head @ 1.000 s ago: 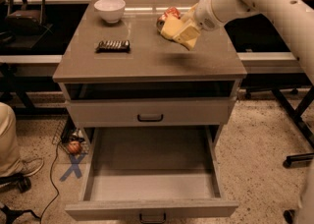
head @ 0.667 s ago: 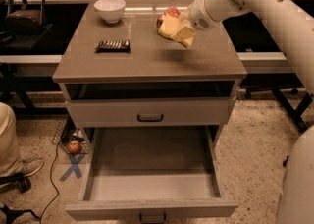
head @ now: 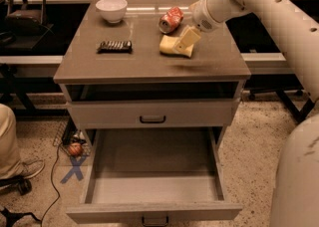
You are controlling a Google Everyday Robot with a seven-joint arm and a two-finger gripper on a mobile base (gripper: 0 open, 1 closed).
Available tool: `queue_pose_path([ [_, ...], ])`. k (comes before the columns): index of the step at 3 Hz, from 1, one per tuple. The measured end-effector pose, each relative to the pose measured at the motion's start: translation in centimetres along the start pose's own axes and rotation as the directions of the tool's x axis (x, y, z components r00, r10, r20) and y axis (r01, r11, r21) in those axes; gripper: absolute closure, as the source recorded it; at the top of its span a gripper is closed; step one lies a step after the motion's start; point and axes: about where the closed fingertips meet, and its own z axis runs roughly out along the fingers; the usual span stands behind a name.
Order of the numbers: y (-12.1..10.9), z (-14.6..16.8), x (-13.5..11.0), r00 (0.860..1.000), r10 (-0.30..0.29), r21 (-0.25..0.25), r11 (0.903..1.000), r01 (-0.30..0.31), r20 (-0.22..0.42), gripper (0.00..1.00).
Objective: Pick sponge from middle drawer and place on counter
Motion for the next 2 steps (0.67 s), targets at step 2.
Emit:
queue_pose_path([
  [2, -2.8, -4.5, 5.6, 0.994, 0.104, 0.077, 0.9913, -0.106, 0.031, 0.00],
])
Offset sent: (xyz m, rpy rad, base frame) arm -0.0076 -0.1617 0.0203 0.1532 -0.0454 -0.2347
